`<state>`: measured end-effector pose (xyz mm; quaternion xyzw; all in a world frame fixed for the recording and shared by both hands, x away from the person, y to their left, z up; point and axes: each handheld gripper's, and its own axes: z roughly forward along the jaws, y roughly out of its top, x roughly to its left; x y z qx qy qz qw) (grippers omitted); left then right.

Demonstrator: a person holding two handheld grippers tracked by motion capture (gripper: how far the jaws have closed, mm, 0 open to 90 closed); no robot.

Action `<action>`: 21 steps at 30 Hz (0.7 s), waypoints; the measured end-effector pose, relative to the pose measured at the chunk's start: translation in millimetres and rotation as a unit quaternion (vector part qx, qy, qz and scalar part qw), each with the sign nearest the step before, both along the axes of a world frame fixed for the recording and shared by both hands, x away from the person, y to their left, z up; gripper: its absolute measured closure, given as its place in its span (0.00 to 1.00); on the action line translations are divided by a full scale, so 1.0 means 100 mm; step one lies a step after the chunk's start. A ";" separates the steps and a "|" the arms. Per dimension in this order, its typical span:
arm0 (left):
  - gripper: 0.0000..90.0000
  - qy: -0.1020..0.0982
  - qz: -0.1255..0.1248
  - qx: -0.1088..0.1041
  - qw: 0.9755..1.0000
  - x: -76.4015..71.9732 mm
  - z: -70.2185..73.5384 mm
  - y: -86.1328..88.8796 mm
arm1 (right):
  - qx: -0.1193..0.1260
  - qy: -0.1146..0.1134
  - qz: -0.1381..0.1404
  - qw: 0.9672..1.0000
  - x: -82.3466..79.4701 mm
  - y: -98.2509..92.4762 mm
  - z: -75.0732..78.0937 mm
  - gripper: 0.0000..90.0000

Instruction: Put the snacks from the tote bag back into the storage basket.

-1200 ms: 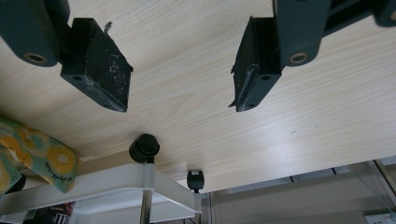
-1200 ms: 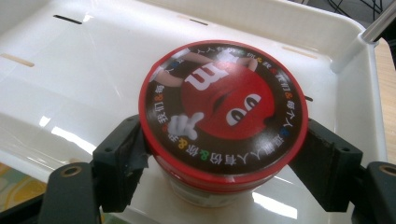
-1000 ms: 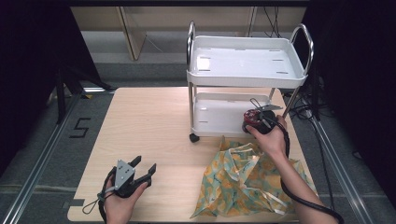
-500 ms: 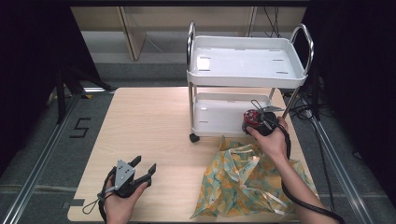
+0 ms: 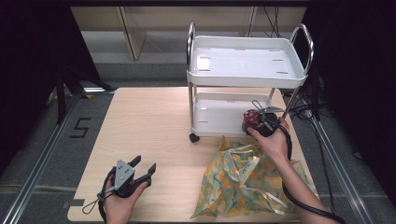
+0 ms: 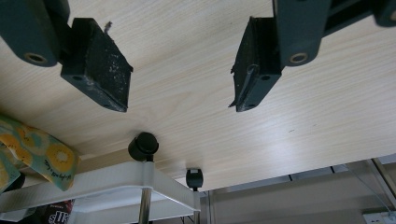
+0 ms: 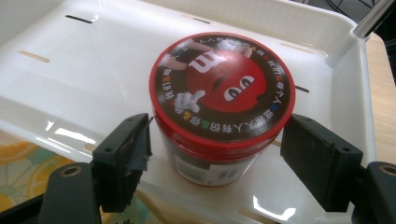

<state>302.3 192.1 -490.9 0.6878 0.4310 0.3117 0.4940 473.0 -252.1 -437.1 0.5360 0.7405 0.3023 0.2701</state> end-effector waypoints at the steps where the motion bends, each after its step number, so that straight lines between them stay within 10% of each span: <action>1: 0.40 0.000 0.000 0.000 1.000 0.00 0.00 0.00 | -0.002 -0.001 -0.002 1.000 -0.01 0.00 0.00 0.28; 7: 0.40 0.001 -0.001 -0.001 1.000 0.00 0.00 0.00 | 0.008 0.014 -0.034 0.999 -0.08 0.06 0.04 0.28; 21: 0.40 0.000 -0.001 0.000 1.000 0.00 0.00 0.00 | 0.027 -0.006 0.008 1.000 -0.16 0.05 0.07 0.28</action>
